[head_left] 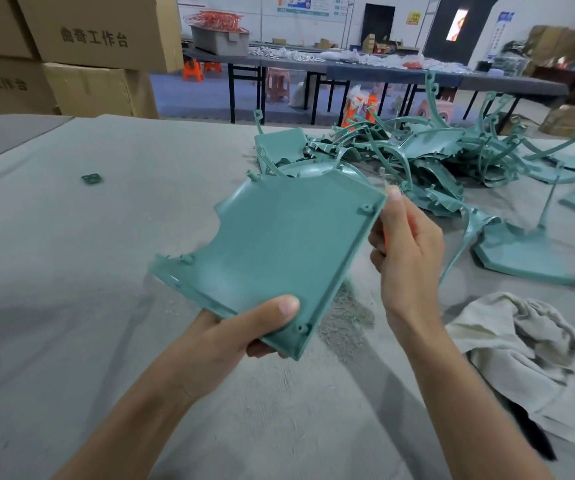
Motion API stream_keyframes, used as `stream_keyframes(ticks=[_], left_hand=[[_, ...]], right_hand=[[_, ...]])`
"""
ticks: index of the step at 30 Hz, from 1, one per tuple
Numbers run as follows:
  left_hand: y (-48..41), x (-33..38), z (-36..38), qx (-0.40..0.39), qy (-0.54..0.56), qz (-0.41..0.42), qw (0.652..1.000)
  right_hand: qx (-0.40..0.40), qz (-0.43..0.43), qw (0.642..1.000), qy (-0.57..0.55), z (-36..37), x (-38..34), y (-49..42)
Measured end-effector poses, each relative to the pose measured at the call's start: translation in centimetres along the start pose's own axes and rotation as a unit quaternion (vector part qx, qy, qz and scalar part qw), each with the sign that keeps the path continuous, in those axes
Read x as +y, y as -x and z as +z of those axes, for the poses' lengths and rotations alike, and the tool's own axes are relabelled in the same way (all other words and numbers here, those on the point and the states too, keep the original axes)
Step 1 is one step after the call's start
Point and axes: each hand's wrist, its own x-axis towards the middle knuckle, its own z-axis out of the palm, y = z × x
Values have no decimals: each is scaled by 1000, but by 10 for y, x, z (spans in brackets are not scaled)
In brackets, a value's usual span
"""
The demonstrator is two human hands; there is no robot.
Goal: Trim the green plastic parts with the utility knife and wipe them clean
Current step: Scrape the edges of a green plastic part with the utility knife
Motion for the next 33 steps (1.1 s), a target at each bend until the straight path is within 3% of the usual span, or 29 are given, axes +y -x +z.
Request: stream_keyframes(ticks=[4,8,13,18,23,30,33], left_hand=[[-3,1,-2,27,-33,21,999],[-3,-1,-6,64,-86,1,994],[-3,-1,-6,83,-126,-39,988],[-3,-5,-5,86,-265,-28,960],[-6,-6,-2,119,-265,-24,957],[-6,-10,-4,126,-286,-52,949],[-3,-17,-7,107,-355,-103,923]], right_hand=[[-23,74,990,-118,-4,-3,2],[-109,106,974,-169,-5,-5,4],[-96,105,984,-103,-7,-1,4],[-48,125,989,-66,-11,6,-1],[-14,111,993,-25,-16,10,-3],[-88,81,993,-24,-7,4,4],[-77,96,992,0,-4,6,4]])
